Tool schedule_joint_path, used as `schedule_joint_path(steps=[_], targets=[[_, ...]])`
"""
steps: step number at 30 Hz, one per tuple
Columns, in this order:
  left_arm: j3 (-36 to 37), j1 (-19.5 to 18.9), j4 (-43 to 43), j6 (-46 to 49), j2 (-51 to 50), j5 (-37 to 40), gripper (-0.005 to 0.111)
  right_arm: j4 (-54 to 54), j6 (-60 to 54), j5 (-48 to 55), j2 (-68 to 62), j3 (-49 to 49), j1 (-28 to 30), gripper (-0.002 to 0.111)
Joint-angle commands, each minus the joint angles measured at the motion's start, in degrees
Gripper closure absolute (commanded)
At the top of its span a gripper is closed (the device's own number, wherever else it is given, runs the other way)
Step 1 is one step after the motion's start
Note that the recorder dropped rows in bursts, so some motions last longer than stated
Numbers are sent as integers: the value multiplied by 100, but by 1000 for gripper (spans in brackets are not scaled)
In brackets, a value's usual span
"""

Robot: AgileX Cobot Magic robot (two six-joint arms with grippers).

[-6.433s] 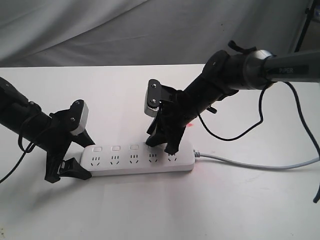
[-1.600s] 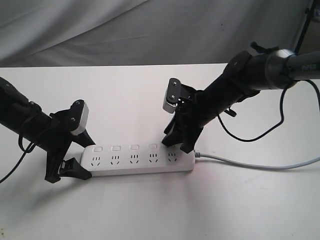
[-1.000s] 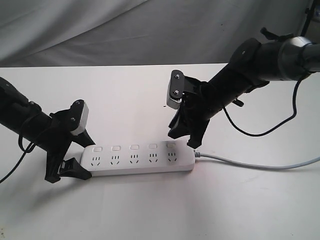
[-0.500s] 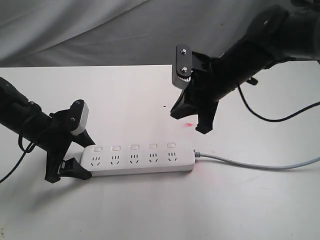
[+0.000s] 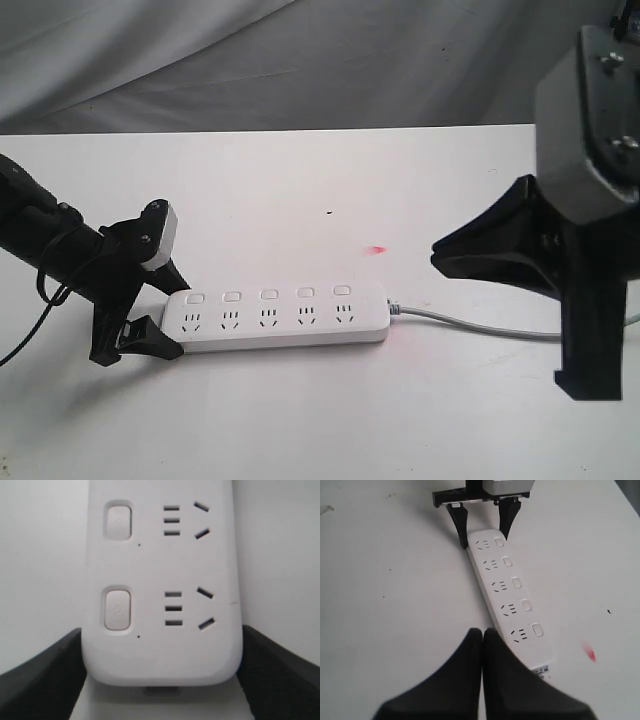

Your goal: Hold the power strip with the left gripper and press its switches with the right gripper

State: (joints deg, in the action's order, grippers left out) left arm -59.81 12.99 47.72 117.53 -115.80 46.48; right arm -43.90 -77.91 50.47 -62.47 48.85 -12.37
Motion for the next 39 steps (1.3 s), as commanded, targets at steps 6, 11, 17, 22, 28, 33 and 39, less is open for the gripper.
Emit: schedule_joint_path(steps=[6,11,17,22,28,33,39], targets=[[-17,31,-33,-53,18,-23,35,-218,39,21,764,-253,40,108],[-17,31,-33,-53,18,-23,35,-301,79,-405,750,-275,40,108],[-17,31,-33,-53,18,-23,35,-362,1374,-1299,1363,-544,29,108],[-17,31,-33,-53,18,-23,35,-292,2441,-2308,2566,-1535,29,108],[-17,31,-33,-53,18,-23,35,-292,2862,-3581,4217,-2759,40,108],[-17,31,-33,-53,18,-23,35,-292,3041,-4089,5110,-3665,39,108],[-17,31,-33,-53,18,-23,35,-292,3001,-4612,5149,-3968,39,108]])
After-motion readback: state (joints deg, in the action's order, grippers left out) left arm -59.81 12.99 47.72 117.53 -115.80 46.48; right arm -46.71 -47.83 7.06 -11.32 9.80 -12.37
